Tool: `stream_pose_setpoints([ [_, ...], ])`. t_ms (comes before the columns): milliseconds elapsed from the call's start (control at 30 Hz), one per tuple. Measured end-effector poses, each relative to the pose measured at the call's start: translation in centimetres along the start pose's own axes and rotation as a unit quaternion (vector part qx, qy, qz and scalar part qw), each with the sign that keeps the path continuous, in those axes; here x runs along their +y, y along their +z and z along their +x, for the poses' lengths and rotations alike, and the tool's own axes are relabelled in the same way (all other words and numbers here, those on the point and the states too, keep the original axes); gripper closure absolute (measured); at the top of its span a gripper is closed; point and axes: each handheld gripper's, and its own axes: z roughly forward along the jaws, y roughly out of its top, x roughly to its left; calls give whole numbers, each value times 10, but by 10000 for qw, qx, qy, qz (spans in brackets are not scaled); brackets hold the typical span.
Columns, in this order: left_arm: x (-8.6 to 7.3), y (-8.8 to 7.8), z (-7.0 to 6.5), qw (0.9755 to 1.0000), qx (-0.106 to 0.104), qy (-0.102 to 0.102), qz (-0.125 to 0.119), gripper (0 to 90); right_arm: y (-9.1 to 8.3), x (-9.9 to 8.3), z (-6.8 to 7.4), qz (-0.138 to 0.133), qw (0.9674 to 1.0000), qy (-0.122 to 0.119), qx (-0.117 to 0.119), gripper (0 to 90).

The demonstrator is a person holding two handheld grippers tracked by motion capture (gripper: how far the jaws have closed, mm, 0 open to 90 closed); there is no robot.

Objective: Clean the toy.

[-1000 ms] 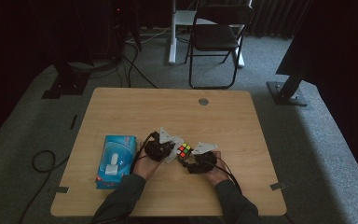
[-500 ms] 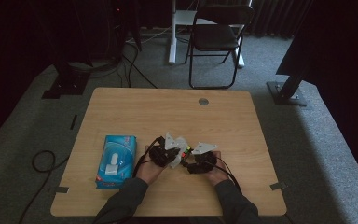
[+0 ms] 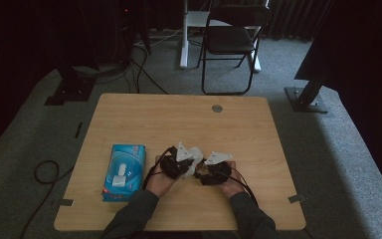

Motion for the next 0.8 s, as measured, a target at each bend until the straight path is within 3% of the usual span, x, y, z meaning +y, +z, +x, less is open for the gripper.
stream_pose_setpoints([
  [167,-3,-1,13,9982,485,-346,104,863,0,0,0,-16,10000,-32,8,346],
  [300,-6,4,19,9956,692,-532,348,863,-1,-1,-1,-16,10000,-35,11,345],
  [400,-12,13,23,9941,697,-596,574,863,-1,-1,-1,-12,10000,-54,7,344],
  [433,-15,16,24,9939,614,-656,641,863,-1,-1,-1,-4,10000,-43,13,342],
  [600,-19,20,21,9950,444,-617,650,863,-5,1,-5,-53,9999,35,-88,275],
  [800,-20,20,12,9963,331,-479,631,863,-13,3,-10,-195,9995,115,-239,267],
])
